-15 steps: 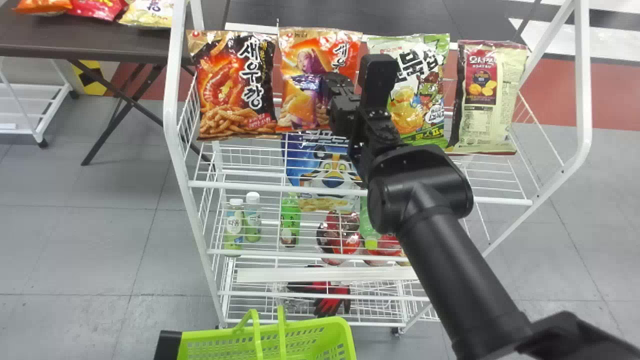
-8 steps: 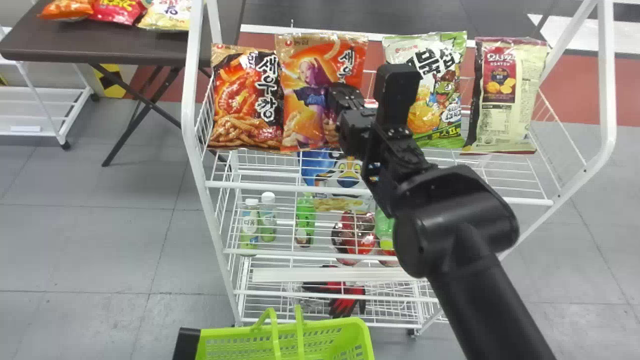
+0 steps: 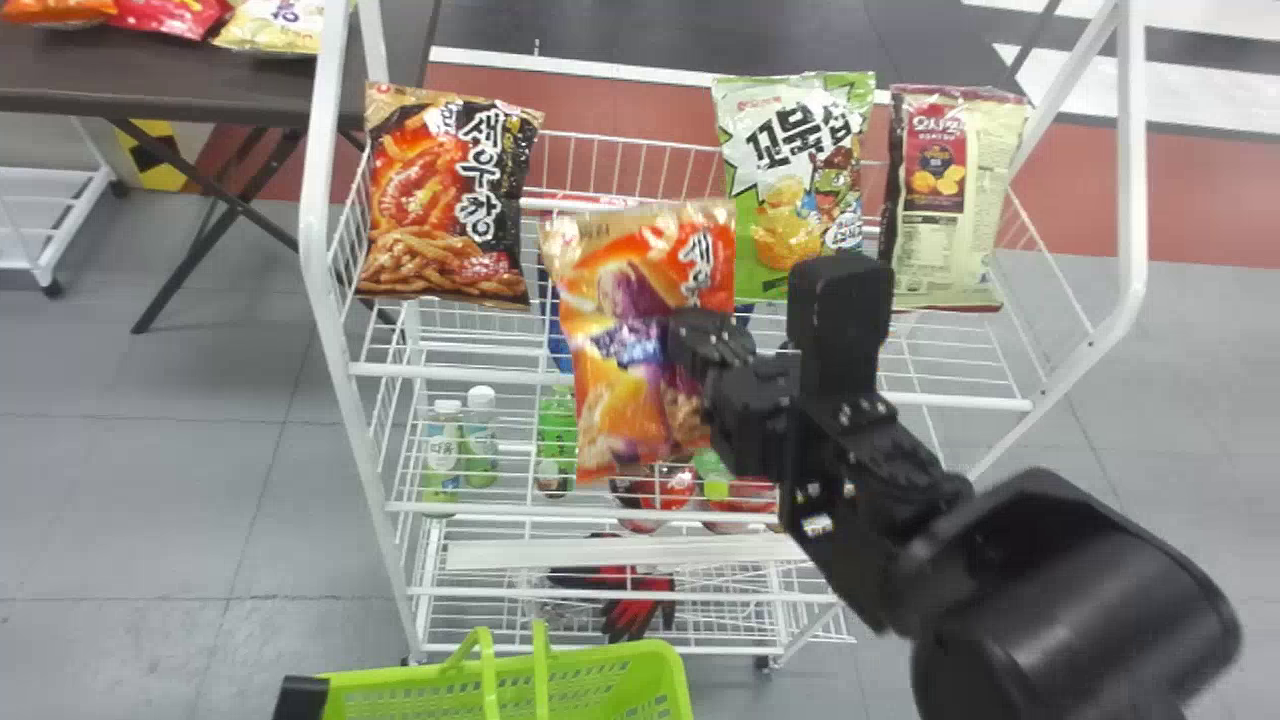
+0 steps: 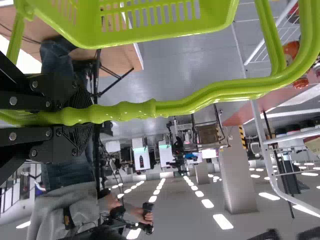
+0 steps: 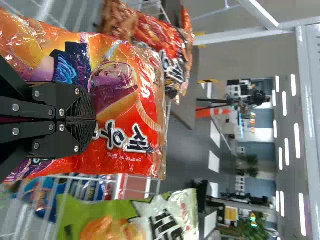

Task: Hold basket handle with left hand then pick Saewookkang with right hand and place into basket

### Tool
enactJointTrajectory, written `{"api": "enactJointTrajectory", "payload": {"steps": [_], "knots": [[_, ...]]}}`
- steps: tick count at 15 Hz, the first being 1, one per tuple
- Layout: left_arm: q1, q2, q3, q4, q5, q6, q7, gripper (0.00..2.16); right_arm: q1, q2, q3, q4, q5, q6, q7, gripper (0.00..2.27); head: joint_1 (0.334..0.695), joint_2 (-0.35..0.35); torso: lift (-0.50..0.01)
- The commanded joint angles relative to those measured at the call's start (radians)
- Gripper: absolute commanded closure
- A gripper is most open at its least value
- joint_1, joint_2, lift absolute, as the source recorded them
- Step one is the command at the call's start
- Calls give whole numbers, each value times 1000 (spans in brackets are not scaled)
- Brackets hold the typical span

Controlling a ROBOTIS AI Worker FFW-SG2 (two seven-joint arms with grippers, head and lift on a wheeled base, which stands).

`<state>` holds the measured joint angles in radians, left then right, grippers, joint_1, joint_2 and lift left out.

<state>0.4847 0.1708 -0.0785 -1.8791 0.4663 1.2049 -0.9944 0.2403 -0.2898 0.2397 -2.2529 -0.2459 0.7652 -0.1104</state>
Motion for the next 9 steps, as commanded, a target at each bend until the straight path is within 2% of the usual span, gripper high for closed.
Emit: {"api": "enactJointTrajectory", "payload": {"steps": [1,3,5,7,9], "knots": [[5,-7,-4,-2,-3,-6,3,2121,122,-57,-42,-155,0,191,0,2243,695,-203,-20],[5,-11,-12,-5,-5,-9,5,2121,194,-89,-60,-261,8,458,9,2240,695,-273,-20],[5,-13,-14,-5,-6,-9,8,2118,257,-124,-49,-306,63,639,35,2243,695,-339,-20],[5,-11,-9,-6,-6,-9,6,2118,301,-167,-40,-304,76,676,37,2240,695,-350,-20],[5,-13,-10,-12,-6,-6,10,2118,320,-177,-23,-280,65,685,75,2240,695,-350,-20]]}}
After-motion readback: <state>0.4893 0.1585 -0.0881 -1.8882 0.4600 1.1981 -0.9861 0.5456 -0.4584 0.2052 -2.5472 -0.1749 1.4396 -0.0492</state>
